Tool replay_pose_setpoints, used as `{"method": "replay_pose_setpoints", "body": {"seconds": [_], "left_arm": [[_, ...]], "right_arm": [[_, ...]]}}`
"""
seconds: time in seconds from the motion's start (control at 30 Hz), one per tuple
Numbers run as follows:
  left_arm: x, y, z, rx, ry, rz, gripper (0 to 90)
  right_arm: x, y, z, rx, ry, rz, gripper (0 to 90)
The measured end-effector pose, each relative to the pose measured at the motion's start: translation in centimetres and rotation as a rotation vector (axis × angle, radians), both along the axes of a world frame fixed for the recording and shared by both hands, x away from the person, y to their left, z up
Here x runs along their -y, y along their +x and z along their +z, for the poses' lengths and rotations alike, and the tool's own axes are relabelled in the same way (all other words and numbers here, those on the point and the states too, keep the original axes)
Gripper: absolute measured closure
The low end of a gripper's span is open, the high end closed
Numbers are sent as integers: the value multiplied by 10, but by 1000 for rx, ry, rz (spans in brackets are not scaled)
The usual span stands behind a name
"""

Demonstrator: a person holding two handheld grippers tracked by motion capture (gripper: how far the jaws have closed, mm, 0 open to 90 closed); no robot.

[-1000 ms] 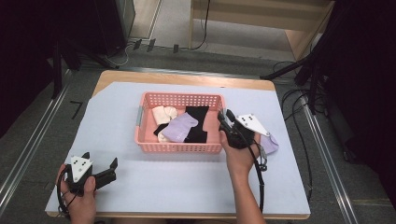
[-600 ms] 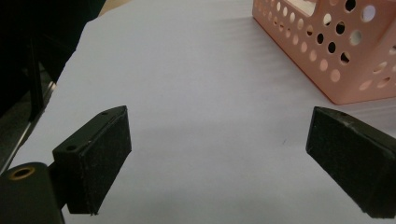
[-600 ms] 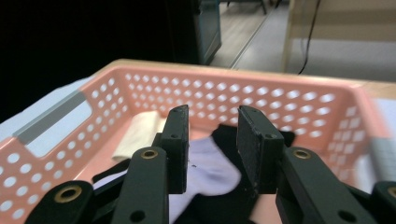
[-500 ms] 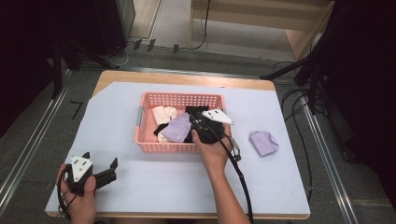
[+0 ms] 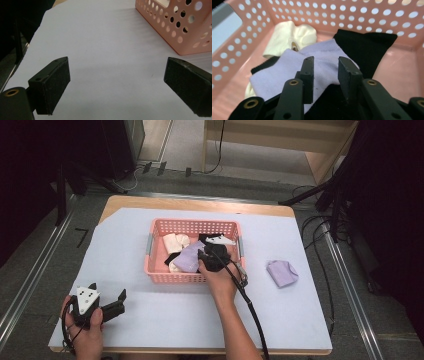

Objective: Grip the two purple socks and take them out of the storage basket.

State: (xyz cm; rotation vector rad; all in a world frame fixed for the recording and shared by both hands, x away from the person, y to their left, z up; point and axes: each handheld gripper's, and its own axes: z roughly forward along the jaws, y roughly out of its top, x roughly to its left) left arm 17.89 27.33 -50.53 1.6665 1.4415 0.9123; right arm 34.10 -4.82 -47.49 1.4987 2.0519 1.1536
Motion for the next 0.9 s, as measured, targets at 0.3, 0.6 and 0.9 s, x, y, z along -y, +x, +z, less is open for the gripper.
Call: {"method": "replay_pose_setpoints", "body": {"seconds": [0.3,0.6,0.9], "left_arm": [[0,0,0,1,1,0,75],[1,0,0,-4,5,1,75],[1,1,0,-13,10,7,75]], "right_arm": [[-4,3,-2,-83,-70,24,836],[6,-5,12,18,41,13,896],[47,-12,45,235,124,-157,896]]}}
